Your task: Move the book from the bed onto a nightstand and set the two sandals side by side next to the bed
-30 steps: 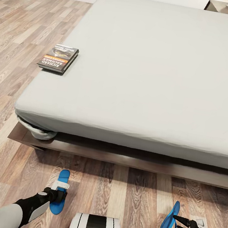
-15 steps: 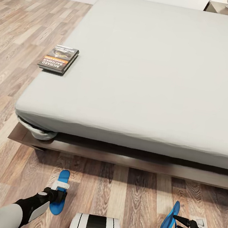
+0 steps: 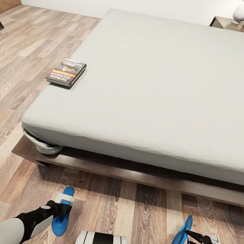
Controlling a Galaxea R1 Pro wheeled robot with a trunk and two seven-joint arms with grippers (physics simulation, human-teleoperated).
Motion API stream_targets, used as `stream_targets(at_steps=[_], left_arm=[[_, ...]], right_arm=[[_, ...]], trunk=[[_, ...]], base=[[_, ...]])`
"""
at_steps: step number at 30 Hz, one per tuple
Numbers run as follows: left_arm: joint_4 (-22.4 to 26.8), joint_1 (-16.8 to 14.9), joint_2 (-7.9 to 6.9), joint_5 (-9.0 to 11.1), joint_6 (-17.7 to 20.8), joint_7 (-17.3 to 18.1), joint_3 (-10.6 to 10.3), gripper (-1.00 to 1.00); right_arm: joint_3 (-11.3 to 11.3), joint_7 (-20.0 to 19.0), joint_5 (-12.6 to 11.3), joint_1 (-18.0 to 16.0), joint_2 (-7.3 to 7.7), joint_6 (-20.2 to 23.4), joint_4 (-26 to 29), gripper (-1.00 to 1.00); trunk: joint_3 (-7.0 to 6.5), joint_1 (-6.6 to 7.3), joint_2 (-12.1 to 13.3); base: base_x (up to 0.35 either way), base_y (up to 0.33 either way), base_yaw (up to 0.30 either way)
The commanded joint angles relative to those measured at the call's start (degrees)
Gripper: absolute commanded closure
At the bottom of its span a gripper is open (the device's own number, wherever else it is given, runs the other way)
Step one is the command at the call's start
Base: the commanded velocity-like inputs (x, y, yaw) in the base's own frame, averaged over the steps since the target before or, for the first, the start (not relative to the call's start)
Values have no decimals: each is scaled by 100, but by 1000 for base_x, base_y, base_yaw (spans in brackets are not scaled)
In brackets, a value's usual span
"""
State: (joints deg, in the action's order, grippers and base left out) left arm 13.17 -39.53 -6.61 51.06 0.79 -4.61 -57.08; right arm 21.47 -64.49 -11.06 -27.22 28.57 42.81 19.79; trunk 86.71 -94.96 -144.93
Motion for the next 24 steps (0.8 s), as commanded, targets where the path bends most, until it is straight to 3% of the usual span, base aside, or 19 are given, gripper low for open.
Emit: stream_targets(at_steps=[1,18,24], left_arm=[[19,-2,-7,44,8,-41,-49,-100],[19,-2,-56,61,4,8,-23,-100],[19,-2,-37,62,16,4,-30,-100]], right_arm=[[15,-7,-10,-2,0,34,-2,100],[13,-8,-10,-2,0,34,-3,100],[13,-7,-10,-2,0,34,-2,100]], trunk=[[3,1,-1],[3,1,-1],[-130,16,7]], base=[[0,0,0],[0,0,0],[0,0,0]])
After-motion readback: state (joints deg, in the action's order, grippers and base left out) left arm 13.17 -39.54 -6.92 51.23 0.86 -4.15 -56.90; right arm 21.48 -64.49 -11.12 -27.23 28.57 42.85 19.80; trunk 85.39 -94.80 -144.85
